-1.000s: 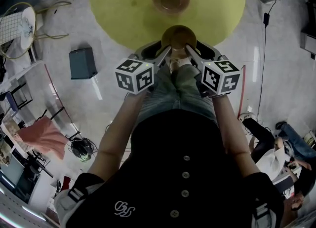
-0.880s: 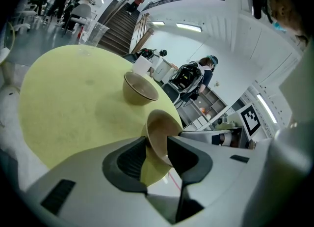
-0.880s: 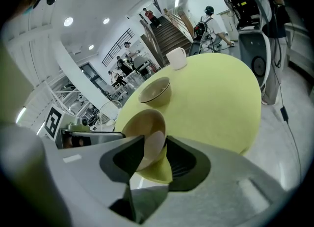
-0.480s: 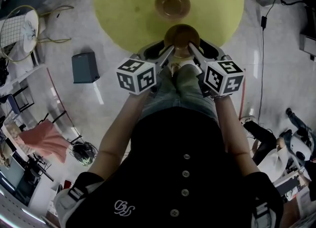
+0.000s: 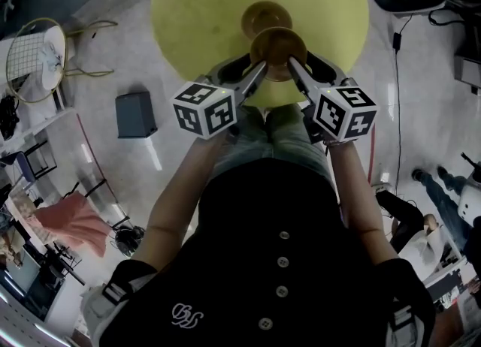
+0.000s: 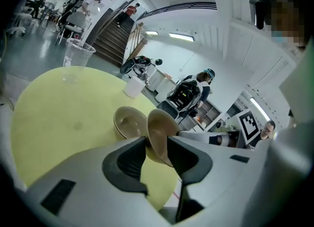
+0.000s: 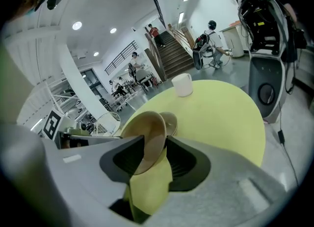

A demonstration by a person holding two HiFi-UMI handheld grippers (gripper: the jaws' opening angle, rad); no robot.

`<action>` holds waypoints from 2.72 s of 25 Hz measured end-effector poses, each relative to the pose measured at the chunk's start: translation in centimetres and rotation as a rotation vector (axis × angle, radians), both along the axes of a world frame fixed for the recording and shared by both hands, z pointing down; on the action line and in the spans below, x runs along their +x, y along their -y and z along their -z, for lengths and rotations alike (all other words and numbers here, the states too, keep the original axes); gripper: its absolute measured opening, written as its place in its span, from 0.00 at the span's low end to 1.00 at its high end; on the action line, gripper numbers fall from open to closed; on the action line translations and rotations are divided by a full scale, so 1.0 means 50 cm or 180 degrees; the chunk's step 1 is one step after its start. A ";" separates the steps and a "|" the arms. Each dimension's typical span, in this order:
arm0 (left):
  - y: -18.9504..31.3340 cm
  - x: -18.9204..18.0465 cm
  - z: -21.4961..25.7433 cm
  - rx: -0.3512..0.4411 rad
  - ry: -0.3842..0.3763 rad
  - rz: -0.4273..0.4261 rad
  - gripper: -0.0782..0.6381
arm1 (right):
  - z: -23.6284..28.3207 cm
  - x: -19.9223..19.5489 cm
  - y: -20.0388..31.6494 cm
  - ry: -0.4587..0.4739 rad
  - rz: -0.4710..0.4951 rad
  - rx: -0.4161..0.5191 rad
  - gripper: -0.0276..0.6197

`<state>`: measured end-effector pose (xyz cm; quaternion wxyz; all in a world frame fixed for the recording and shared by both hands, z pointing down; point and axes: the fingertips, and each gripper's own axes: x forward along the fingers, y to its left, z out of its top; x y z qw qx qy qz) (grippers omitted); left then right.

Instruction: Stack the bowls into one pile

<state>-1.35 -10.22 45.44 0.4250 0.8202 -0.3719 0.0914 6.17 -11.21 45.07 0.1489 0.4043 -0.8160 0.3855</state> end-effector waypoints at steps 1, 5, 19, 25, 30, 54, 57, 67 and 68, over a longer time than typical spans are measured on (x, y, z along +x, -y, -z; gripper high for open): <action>0.008 -0.003 0.003 0.0020 0.0004 -0.0009 0.29 | 0.002 -0.003 0.009 -0.0009 -0.0005 0.0018 0.25; 0.041 -0.011 0.007 0.0063 0.0027 -0.0043 0.29 | 0.006 -0.013 0.039 -0.0031 -0.0023 0.0052 0.25; 0.132 -0.022 -0.021 0.0049 0.0116 -0.0039 0.29 | -0.022 -0.022 0.099 0.0039 -0.0272 -0.0101 0.25; 0.152 -0.036 -0.044 0.0007 0.0173 -0.0072 0.29 | -0.049 -0.035 0.119 0.0056 -0.0324 -0.0193 0.25; 0.157 -0.048 -0.050 -0.0006 0.0206 -0.0071 0.29 | -0.054 -0.039 0.128 0.0057 -0.0353 -0.0224 0.25; 0.148 -0.050 0.059 0.0395 0.0054 -0.0119 0.29 | 0.061 -0.055 0.105 0.0377 -0.0255 0.0008 0.21; 0.150 -0.050 0.089 0.0507 0.0002 -0.0121 0.29 | 0.093 -0.065 0.102 0.0393 -0.0143 0.0123 0.13; 0.129 -0.042 0.167 0.0833 -0.0191 -0.0129 0.28 | 0.183 -0.093 0.084 0.0664 0.0025 0.0528 0.05; 0.126 -0.037 0.173 0.0847 -0.0225 -0.0140 0.28 | 0.194 -0.092 0.083 0.0667 0.0040 0.0586 0.05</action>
